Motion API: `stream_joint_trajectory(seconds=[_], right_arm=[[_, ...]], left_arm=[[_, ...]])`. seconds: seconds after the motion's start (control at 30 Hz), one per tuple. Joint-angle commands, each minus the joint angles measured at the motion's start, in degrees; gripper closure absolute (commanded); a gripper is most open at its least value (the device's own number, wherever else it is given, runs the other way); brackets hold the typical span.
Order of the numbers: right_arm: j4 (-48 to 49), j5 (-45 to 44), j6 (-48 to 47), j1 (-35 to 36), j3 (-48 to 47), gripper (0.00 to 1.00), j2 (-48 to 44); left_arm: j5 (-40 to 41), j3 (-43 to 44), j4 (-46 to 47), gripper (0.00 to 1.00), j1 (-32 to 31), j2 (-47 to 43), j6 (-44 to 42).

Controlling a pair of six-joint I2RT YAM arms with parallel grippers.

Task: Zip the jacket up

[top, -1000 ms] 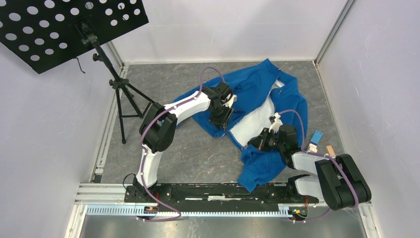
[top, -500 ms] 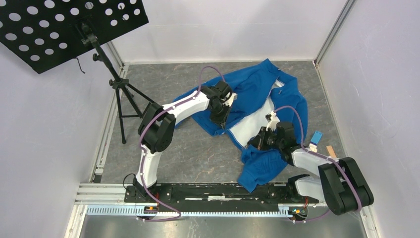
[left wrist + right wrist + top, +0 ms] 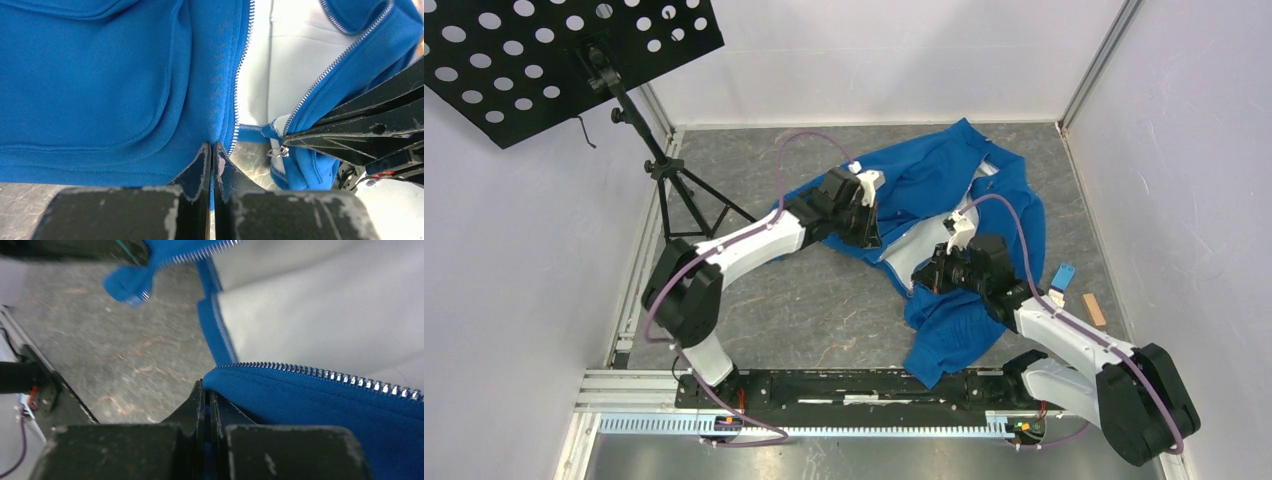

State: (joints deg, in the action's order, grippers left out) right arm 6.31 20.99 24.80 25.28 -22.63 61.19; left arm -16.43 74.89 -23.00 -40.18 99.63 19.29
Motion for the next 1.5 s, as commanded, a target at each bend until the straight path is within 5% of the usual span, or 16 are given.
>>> stream_joint_trajectory(seconds=[0.0, 0.43, 0.83, 1.47], right_arm=[[10.30, -1.84, 6.92, 1.60, 1.73, 1.00, -3.40], [36.92, -5.79, 22.58, 3.59, 10.12, 0.99, -3.39], [41.52, -16.43, 33.28, 6.54, 8.94, 1.00, 1.28], [49.41, -15.63, 40.83, 6.71, 6.82, 1.00, 7.47]], left_arm=[[-0.46, -10.24, 24.73, 0.98, 0.19, -7.89, 9.57], [7.87, -32.87, 60.42, 0.98, -0.67, -19.88, 14.66], [10.98, -36.19, 69.03, 0.98, -2.79, -19.27, 13.67], [10.38, -34.30, 70.73, 0.98, -3.94, -15.22, 12.70]])
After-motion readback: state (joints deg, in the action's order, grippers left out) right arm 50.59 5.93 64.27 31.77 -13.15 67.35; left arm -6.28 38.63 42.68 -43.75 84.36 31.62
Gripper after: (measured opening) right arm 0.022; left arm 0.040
